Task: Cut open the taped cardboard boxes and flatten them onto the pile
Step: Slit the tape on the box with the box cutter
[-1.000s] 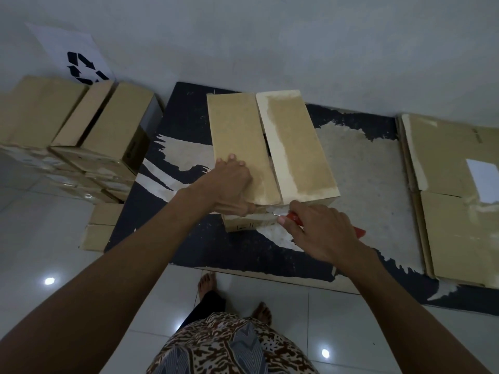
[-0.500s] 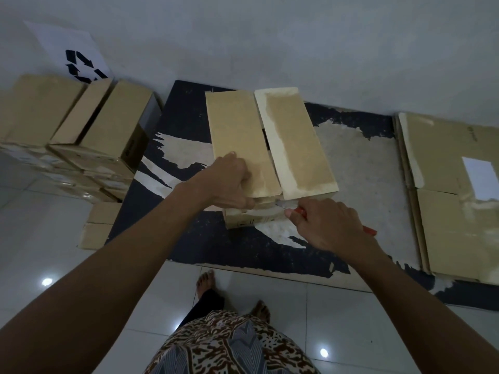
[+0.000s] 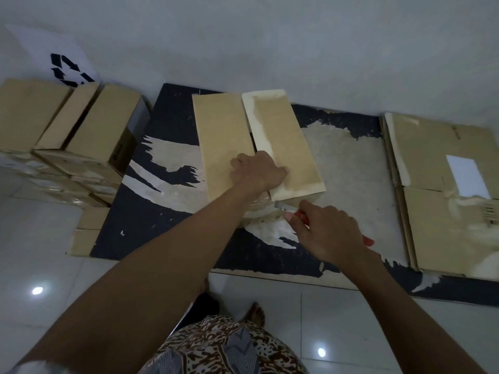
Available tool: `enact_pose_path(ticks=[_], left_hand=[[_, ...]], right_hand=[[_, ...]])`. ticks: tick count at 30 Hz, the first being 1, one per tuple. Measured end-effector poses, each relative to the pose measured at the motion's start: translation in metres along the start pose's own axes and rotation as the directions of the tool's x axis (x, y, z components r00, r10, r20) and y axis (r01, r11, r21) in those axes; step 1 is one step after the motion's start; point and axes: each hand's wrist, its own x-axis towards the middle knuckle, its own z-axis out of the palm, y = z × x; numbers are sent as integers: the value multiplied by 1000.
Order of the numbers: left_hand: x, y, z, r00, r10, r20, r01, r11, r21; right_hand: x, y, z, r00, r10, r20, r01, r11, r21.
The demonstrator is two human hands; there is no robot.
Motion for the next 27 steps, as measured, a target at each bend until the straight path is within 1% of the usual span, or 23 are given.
enact_pose_path(ticks=[4, 10, 14, 17, 23, 27], left_hand=[[6, 2, -4, 996, -79, 45, 83, 992, -100], [13, -9, 0, 997, -72, 36, 78, 968, -238], [10, -10, -1, 998, -53, 15, 55, 972, -230], [11, -12, 2, 999, -42, -4, 40, 965, -260], [6, -8, -1, 1000, 2, -16, -6, 966, -257], [9, -10, 3, 999, -30, -27, 19, 939, -344]], right_hand=[[1, -5, 4, 1000, -11, 20, 11, 1000, 25], [6, -14, 4, 999, 7, 36, -8, 1000, 30], [7, -18, 5, 997, 41, 58, -43, 999, 31], [3, -21, 0, 994, 76, 74, -78, 997, 18], [5, -38, 7, 985, 157, 70, -160, 987, 25], [4, -41, 14, 988, 155, 21, -156, 988, 19]])
